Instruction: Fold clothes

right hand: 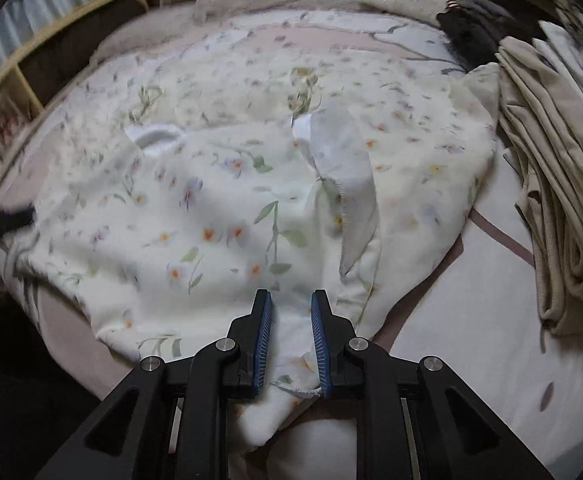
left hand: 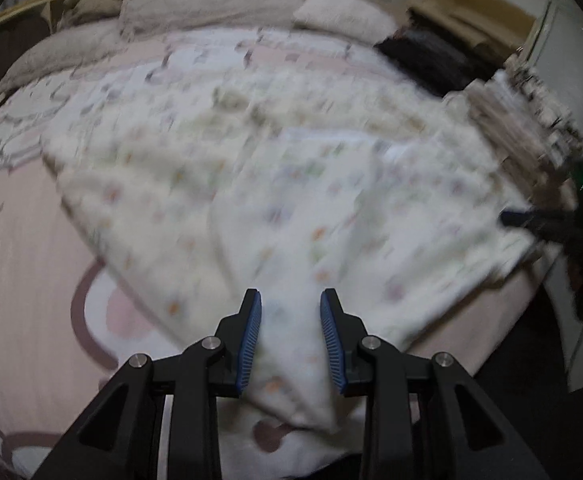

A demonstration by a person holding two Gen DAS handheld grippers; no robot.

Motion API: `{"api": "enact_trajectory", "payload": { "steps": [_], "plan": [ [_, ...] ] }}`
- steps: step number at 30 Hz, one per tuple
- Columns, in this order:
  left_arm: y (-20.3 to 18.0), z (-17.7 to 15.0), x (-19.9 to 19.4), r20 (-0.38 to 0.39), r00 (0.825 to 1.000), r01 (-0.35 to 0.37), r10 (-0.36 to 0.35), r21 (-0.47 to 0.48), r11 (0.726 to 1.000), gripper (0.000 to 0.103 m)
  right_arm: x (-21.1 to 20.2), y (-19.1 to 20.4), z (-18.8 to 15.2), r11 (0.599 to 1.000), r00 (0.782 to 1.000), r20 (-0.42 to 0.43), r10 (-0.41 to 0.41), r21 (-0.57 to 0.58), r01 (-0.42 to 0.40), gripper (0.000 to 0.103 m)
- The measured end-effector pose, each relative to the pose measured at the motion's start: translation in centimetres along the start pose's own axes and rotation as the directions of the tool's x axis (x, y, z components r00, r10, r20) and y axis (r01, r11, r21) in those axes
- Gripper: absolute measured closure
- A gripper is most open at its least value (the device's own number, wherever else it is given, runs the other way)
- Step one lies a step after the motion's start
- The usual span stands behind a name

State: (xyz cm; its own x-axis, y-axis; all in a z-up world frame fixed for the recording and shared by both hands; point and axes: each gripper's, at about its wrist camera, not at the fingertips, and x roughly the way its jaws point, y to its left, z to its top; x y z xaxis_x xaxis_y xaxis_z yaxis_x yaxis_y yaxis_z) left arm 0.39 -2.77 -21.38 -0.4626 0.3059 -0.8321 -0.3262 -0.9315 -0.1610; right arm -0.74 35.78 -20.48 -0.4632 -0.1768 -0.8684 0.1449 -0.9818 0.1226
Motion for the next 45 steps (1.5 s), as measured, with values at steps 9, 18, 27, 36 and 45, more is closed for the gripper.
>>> {"api": "enact_trajectory", "payload": {
  "steps": [9, 18, 27, 36, 45],
  "plan": [
    [-3.7, 0.7, -2.6, 0.166, 0.986, 0.003, -0.027, 0.143, 0.990, 0.073, -6.1, -3.5, -1.1, 0.919, 0.979, 0.105, 0.176, 0.340, -0.202, 0.023],
    [-15.5, 1.2, -1.4, 0.199, 0.947, 0.135, -0.252, 0.465, 0.875, 0.073, -1.8, -5.4, -7.3, 0.563, 0.883, 0.133, 0.451, 0.725, -0.397, 0.039],
    [-24.1, -1.3, 0.3, 0.160, 0.934, 0.116, -0.321, 0.713, 0.692, 0.065, -0.5, -6.3, -6.9, 0.382, 0.823, 0.271, 0.500, 0.784, -0.490, 0.081],
    [-28.1, -0.3, 2.6, 0.270, 0.938, -0.070, -0.215, 0.759, 0.648, 0.061, -2.9, -4.9, -2.6, 0.514, 0.826, 0.192, 0.529, 0.703, -0.492, 0.082],
    [-28.6, 1.7, 4.1, 0.228, 0.948, -0.009, -0.223, 0.719, 0.695, 0.089, -4.2, -4.5, -1.6, 0.586, 0.839, 0.156, 0.522, 0.648, -0.486, 0.082]
  ]
}}
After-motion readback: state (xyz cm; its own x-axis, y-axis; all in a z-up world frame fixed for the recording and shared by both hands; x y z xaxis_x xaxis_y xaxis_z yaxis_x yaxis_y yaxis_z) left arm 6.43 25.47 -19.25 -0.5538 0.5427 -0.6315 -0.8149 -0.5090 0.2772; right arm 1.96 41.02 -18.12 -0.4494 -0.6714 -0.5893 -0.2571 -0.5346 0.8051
